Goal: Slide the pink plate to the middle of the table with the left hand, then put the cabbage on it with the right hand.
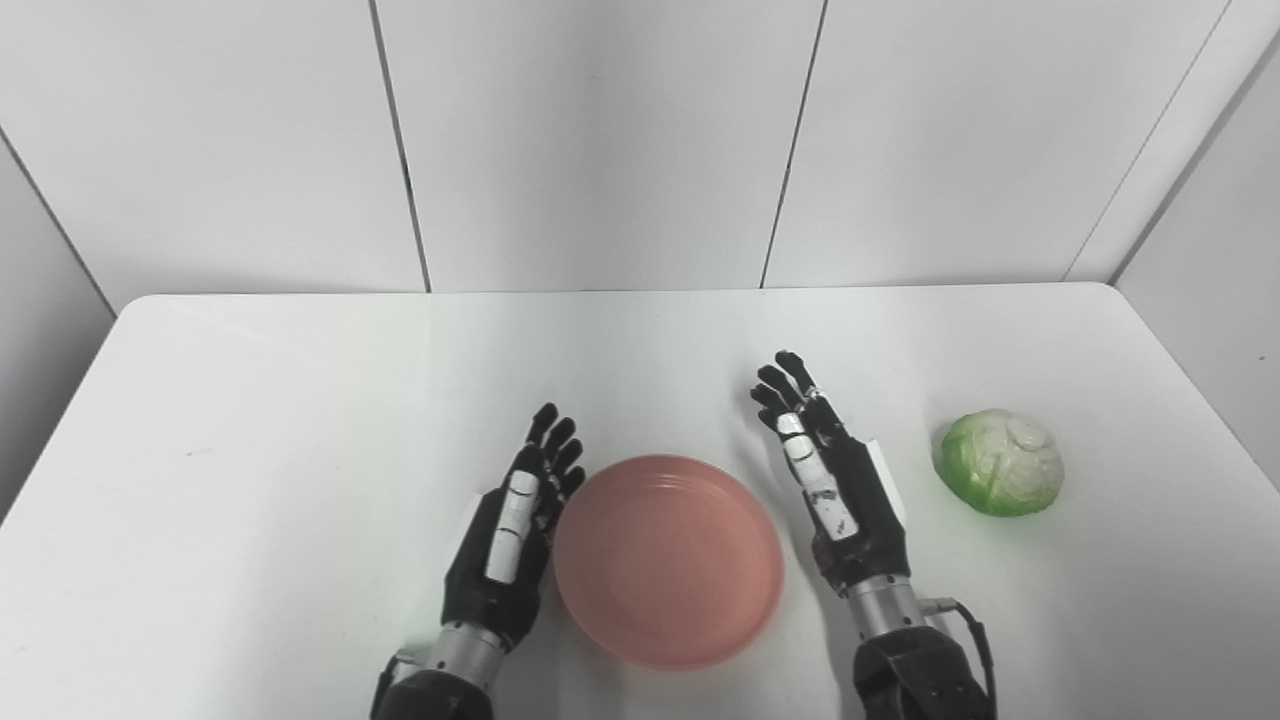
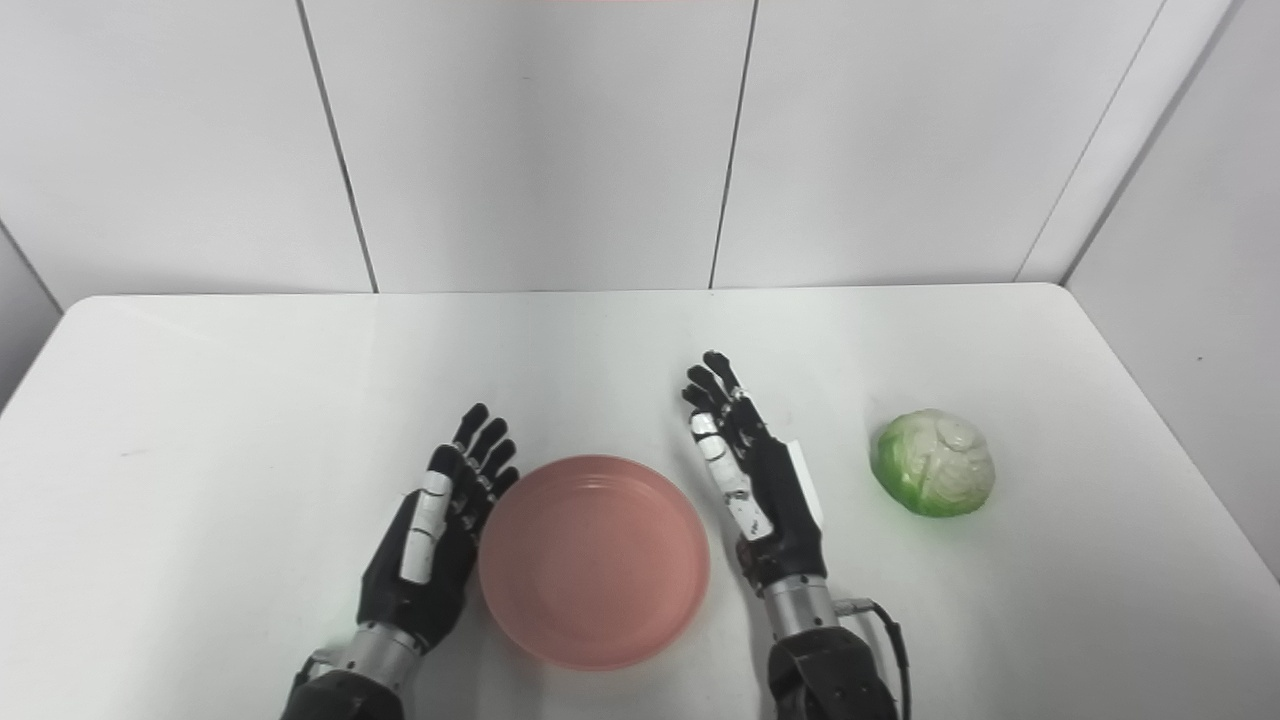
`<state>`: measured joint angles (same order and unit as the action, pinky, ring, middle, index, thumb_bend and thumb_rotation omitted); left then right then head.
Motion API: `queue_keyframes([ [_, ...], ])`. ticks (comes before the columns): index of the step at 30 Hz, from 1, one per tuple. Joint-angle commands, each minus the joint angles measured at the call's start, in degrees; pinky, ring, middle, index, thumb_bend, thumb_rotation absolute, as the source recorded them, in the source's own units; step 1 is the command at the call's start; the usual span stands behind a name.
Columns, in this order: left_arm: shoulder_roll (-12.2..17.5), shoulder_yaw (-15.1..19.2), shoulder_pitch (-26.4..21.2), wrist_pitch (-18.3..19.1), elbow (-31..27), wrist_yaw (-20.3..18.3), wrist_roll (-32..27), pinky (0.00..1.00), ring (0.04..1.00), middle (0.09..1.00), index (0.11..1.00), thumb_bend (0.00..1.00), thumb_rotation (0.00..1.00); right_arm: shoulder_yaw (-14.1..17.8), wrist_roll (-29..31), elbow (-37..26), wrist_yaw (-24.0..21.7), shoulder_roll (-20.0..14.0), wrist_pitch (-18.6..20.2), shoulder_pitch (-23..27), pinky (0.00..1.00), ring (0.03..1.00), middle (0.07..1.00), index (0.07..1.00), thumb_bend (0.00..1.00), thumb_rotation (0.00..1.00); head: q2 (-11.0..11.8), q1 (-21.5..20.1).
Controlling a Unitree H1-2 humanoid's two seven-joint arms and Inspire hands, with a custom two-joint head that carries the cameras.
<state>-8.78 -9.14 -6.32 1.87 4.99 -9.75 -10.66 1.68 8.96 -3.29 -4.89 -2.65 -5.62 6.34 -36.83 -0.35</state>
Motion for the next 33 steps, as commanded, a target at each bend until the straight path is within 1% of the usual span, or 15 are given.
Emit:
queue_keyframes([
  [1,-0.2,-1.0,-0.3,-1.1,-0.5,-0.1,1.6,1.0,1.0,1.0,1.0,0.73,0.85,0.3,0.9,-1.1,-1.0,-0.6,-1.7,1.1,0.89,0.893,0.912,0.923,0.65,0.74,0.1,0.0],
  [5,0.3,-1.3,-1.0,-1.3,-0.3,-0.4,2.8,1.0,1.0,1.0,1.0,0.76,0.84,0.6,1.2,-0.9,-1.2,-1.1,-1.7,1.3,0.88,0.888,0.914,0.925,0.64,0.74,0.0,0.1],
  [6,0.3,-1.3,-1.1,-1.4,-0.3,-0.4,2.9,1.0,1.0,1.0,1.0,0.76,0.85,0.7,0.9,-1.1,-1.0,-1.3,-1.4,1.4,0.91,0.905,0.92,0.929,0.65,0.77,0.0,-0.1],
  [8,1.7,-1.7,-1.8,-3.9,0.5,0.4,6.3,1.0,1.0,1.0,1.0,0.76,0.88,1.7,0.2,-0.9,-0.5,-2.6,-1.3,2.2,0.94,0.895,0.906,0.916,0.69,0.76,0.1,-0.3],
  [12,2.5,-0.2,-2.6,-8.2,2.9,3.4,10.0,1.0,1.0,1.0,1.0,0.74,0.88,5.8,0.5,3.1,-0.1,-6.5,-4.3,5.3,0.99,0.921,0.919,0.921,0.79,0.79,-0.3,-0.4],
  [14,2.3,0.4,-2.8,-9.5,3.7,4.7,11.2,1.0,1.0,1.0,1.0,0.74,0.89,7.5,-0.5,4.8,0.3,-8.1,-6.3,6.6,1.0,0.919,0.918,0.924,0.79,0.8,-0.3,-0.4],
  [17,1.8,1.0,-3.0,-10.9,5.1,6.0,12.0,1.0,1.0,1.0,1.0,0.74,0.91,9.4,-3.3,6.7,1.9,-10.7,-9.0,8.1,0.96,0.902,0.902,0.915,0.77,0.78,-0.1,-0.6],
  [19,1.5,1.3,-3.0,-11.7,5.6,6.8,12.4,1.0,1.0,1.0,1.0,0.73,0.92,10.0,-6.7,6.6,3.2,-13.0,-9.5,8.7,0.92,0.888,0.889,0.913,0.75,0.73,0.1,-0.9],
  [22,1.1,1.6,-2.8,-11.3,5.4,7.6,12.3,1.0,1.0,1.0,1.0,0.74,0.92,10.7,-10.8,5.3,4.7,-16.1,-7.9,9.2,0.87,0.873,0.887,0.913,0.72,0.66,0.3,-1.9],
  [24,1.1,1.9,-2.5,-10.0,4.7,7.4,11.3,1.0,1.0,1.0,1.0,0.76,0.92,11.0,-13.9,3.2,5.6,-17.3,-5.4,9.0,0.84,0.859,0.874,0.909,0.76,0.66,0.4,-3.2],
  [26,1.2,2.2,-2.3,-9.1,4.1,7.1,10.3,1.0,1.0,1.0,1.0,0.76,0.92,10.8,-18.1,0.9,6.1,-18.8,-2.8,8.5,0.84,0.866,0.878,0.915,0.75,0.65,0.3,-4.2],
  [27,1.2,2.4,-2.3,-8.8,4.0,6.9,9.8,1.0,1.0,1.0,1.0,0.77,0.92,10.9,-19.7,-0.2,6.1,-19.6,-0.7,8.4,0.83,0.866,0.877,0.915,0.75,0.66,0.3,-4.2],
  [28,1.3,2.5,-2.3,-8.7,3.9,6.8,9.4,1.0,1.0,1.0,1.0,0.77,0.91,10.9,-20.9,-1.0,5.9,-20.3,1.2,8.3,0.84,0.875,0.884,0.914,0.77,0.64,0.3,-4.7],
  [30,1.6,2.7,-2.2,-8.0,3.5,6.2,8.5,1.0,1.0,1.0,1.0,0.77,0.91,10.9,-22.8,-2.6,5.1,-21.6,5.1,8.0,0.82,0.895,0.91,0.921,0.78,0.56,0.4,-5.4],
  [33,1.4,3.0,-1.7,-7.4,3.0,5.8,7.5,1.0,1.0,1.0,1.0,0.76,0.9,10.2,-26.8,-4.3,4.4,-24.0,9.8,7.6,0.83,0.912,0.924,0.923,0.78,0.51,0.6,-6.6],
])
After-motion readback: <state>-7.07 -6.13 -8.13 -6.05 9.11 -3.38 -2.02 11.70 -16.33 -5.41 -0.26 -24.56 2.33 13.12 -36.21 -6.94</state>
